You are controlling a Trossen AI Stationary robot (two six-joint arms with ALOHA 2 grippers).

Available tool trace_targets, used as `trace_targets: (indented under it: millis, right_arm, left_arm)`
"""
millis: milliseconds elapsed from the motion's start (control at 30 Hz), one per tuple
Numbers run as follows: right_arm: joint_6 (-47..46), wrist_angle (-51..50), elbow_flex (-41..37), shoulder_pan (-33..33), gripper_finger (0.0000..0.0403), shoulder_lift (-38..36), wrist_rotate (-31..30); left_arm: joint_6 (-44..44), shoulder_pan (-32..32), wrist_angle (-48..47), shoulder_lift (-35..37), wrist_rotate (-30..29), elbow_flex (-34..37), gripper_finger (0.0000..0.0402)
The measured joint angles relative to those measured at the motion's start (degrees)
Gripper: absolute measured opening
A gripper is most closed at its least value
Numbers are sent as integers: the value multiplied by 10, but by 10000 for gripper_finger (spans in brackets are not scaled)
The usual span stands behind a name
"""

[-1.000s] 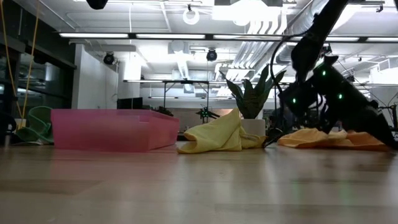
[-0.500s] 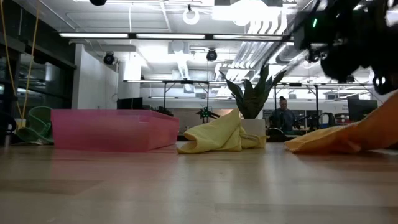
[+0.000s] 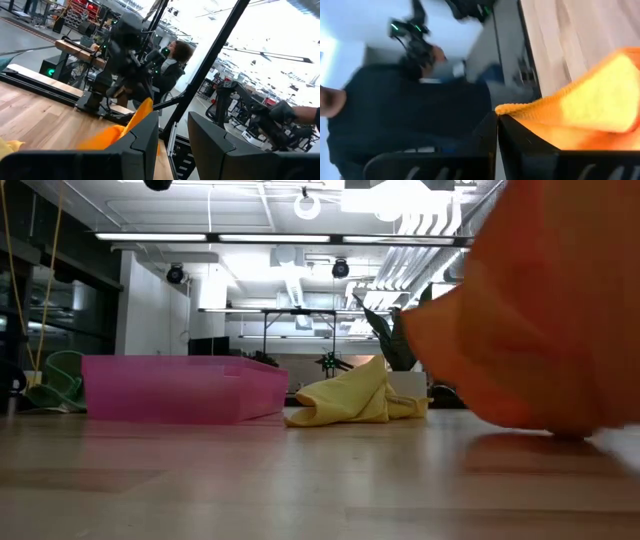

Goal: Fold microfiber towels
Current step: Fold the orange microfiber cloth

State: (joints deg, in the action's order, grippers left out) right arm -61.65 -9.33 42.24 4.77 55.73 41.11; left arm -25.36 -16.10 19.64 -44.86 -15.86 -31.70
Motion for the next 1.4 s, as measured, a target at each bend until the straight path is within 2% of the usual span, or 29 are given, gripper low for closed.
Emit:
trace_targets:
  millis: [300,467,567,767,833,1100,1233,1400]
  right_arm:
    - [0,129,1,-21,0,-54,-70]
    - [37,136,60,-21,0,-58,-94]
    - [97,95,118,-21,0,-52,-108]
    - [199,-81,212,-21,0,-28,-154]
    - [201,-100,219,-22,0,-16,-170]
    - [193,-128,216,-21,0,65,-173]
    - [192,-98,216,-22,0,109,-212]
    - [162,122,225,-42,0,163,-219]
  left_arm:
    - [-1,0,0,0,0,0,94]
    - [0,0,0,0,-13,0,94]
    - [0,0,0,0,-24,0,94]
    - [0,0,0,0,-30,0,94]
    - [0,0,-1,0,-30,0,94]
    - [0,0,-2,-18,-57,0,94]
    - [0,0,-2,-38,-58,0,94]
    - [-2,0,-2,-65,-55,0,94]
